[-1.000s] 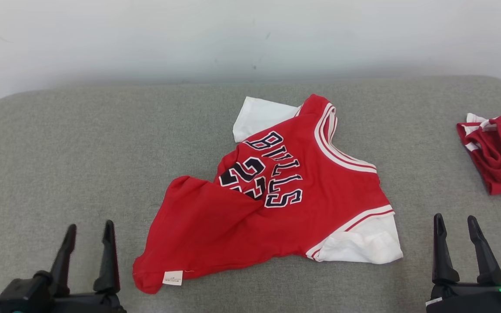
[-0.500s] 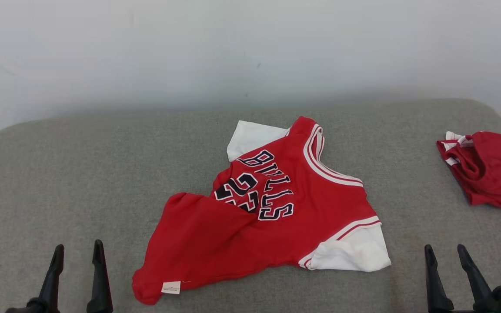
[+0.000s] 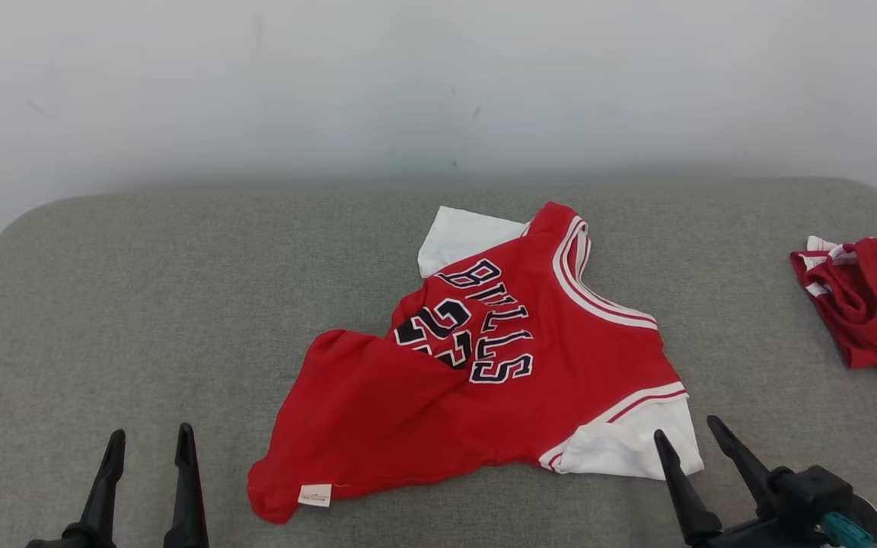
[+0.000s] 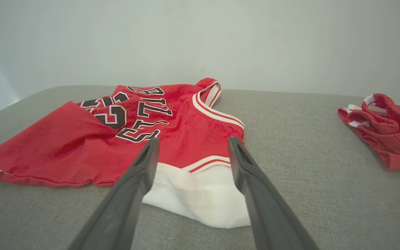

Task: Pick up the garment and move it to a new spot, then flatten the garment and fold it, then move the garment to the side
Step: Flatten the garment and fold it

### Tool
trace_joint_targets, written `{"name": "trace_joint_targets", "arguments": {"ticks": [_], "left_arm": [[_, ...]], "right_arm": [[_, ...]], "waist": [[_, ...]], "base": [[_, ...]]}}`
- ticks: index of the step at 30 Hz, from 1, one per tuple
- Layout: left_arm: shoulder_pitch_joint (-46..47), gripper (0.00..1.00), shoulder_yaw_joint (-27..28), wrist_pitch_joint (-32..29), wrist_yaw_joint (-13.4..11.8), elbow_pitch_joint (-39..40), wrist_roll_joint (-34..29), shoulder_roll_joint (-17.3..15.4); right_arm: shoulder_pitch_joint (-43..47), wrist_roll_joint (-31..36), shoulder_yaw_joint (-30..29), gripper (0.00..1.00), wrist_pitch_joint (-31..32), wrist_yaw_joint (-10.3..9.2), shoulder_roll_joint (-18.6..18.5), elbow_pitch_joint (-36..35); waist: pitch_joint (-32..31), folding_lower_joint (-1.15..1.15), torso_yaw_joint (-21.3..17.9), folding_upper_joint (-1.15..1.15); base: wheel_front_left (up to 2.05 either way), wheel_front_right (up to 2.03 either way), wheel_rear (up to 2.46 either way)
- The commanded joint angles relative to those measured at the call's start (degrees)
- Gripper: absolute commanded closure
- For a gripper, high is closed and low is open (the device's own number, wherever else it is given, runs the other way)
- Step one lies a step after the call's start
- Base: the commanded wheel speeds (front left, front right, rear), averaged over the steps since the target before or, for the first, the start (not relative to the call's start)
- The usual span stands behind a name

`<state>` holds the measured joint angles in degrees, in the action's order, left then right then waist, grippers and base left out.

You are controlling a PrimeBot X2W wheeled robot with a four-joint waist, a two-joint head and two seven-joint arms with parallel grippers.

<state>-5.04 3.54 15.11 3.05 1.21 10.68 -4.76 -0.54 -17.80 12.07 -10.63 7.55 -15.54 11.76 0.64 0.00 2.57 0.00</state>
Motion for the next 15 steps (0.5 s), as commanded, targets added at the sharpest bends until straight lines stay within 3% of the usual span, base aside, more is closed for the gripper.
{"name": "trace_joint_targets", "arguments": {"ticks": [1, 12, 13, 14, 15], "left_arm": [[0.74, 0.0, -0.01, 0.02, 0.16, -0.1, -0.31, 0.28], [2.2, 0.0, -0.61, 0.02, 1.24, -0.61, -1.94, 1.35], [2.2, 0.0, -0.49, 0.02, 1.22, -0.62, -1.94, 1.41], [2.17, 0.0, -0.42, 0.02, 1.25, -0.63, -1.98, 1.48], [2.16, 0.0, -0.31, 0.02, 1.27, -0.62, -2.02, 1.54]], "right_arm": [[-1.15, -0.42, 1.38, 0.0, 0.32, -0.15, -0.84, 0.71], [-10.86, -3.39, 13.55, 0.0, 3.68, -0.15, -6.21, 15.36], [-11.39, -3.74, 14.66, 0.6, 3.98, -0.15, -6.45, 16.62], [-11.91, -4.15, 15.41, 0.93, 3.86, -0.15, -6.7, 17.64], [-12.53, -4.59, 16.23, 1.0, 3.43, -0.15, -6.87, 18.55]], "waist": [[0.46, 0.0, 0.57, 0.0], [2.11, 0.0, 4.68, 0.0], [2.25, 0.0, 4.89, 0.0], [2.37, 0.0, 5.09, 0.0], [2.45, 0.0, 5.2, 0.0]], "base": [[0.0, 0.0, 0.0], [0.0, 0.0, 0.0], [0.0, 0.0, 0.0], [0.0, 0.0, 0.0], [0.0, 0.0, 0.0]]}}
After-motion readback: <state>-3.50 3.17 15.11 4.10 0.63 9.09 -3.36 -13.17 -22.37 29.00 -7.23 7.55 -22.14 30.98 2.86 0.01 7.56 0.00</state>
